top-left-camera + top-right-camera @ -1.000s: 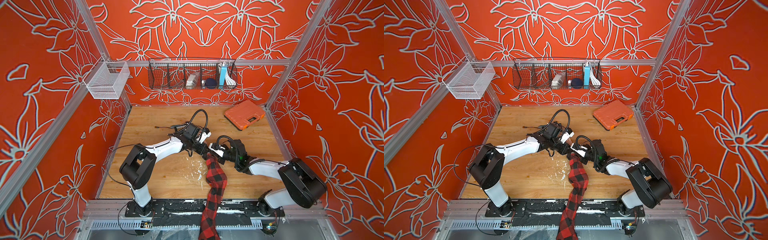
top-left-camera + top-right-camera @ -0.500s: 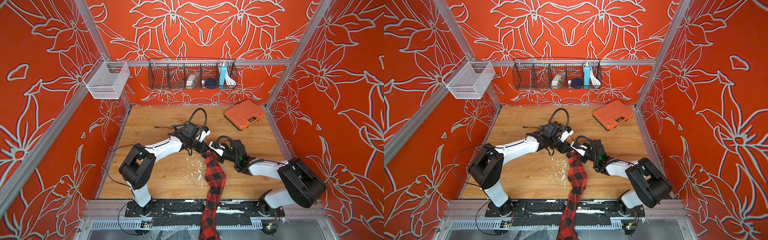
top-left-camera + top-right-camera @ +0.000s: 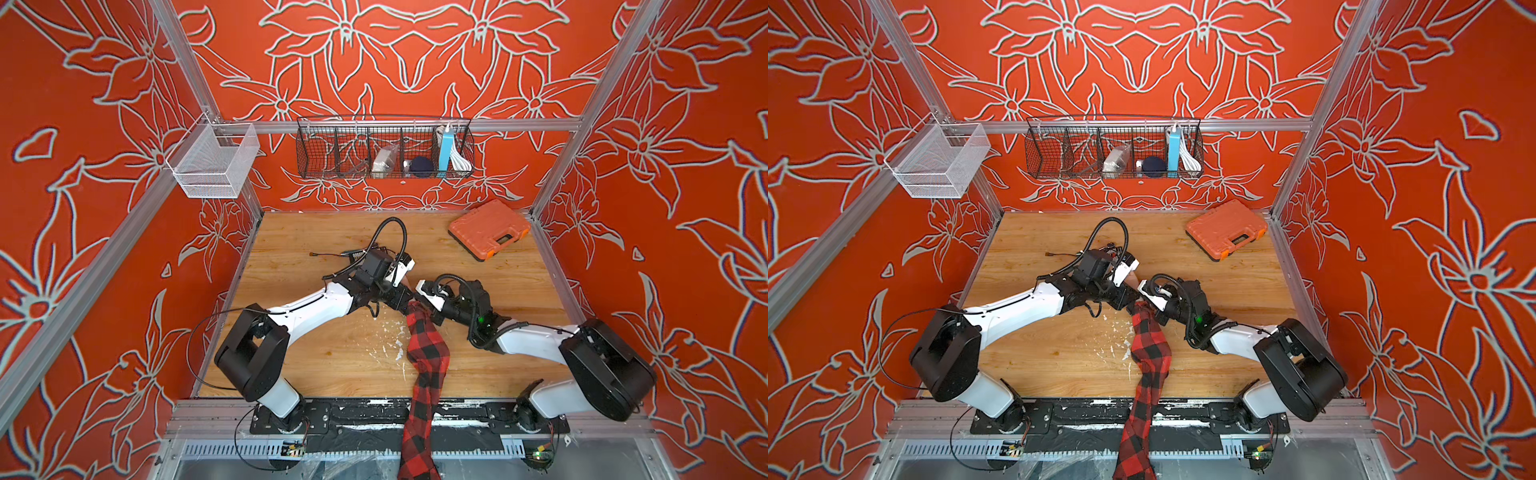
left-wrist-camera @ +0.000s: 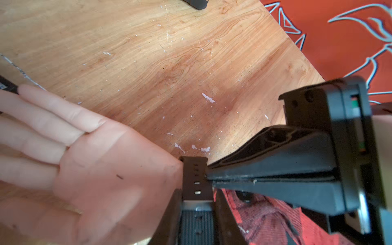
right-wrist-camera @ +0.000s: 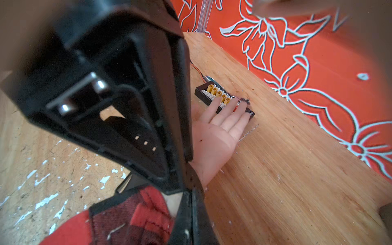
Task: Take off the watch
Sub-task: Untie the watch from the hand.
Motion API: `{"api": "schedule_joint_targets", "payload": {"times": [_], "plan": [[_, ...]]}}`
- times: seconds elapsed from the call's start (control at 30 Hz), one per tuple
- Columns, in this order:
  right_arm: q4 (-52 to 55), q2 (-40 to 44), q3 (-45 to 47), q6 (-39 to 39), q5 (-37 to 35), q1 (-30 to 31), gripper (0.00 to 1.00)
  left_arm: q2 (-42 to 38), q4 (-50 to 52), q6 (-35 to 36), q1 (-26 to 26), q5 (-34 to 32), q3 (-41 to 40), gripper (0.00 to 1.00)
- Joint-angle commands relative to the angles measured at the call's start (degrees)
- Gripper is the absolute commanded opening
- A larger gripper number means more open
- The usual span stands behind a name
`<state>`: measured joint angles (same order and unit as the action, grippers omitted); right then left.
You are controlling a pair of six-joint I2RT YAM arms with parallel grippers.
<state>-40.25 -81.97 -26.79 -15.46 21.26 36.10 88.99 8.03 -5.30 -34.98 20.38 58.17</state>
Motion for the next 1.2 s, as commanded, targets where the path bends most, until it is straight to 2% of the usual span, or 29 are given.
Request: {"api": "schedule_joint_targets", "payload": {"times": [0.0, 0.5, 0.9, 1.0, 1.17], "plan": [[2.9, 0.4, 2.1, 3.1, -13.1, -3.0, 0.0, -5.2, 3.7, -0.9, 0.0, 0.2, -1.8, 0.22], [2.2, 0.2, 4.0, 8.8, -17.7, -3.0, 0.0, -11.9, 3.1, -2.4, 0.0, -3.7, -5.9, 0.24], [3.4, 1.1, 4.0, 12.5, -16.9, -3.0, 0.0, -12.5, -0.3, -4.2, 0.0, -4.8, -10.1, 0.24], [4.6, 2.3, 3.6, 14.5, -16.5, -2.9, 0.07, -11.8, -0.5, -4.1, 0.0, -4.8, -10.2, 0.24], [12.8, 5.6, 0.5, 18.2, -17.7, -2.9, 0.39, -11.6, -1.3, -4.3, 0.0, -4.7, -10.6, 0.24]]}}
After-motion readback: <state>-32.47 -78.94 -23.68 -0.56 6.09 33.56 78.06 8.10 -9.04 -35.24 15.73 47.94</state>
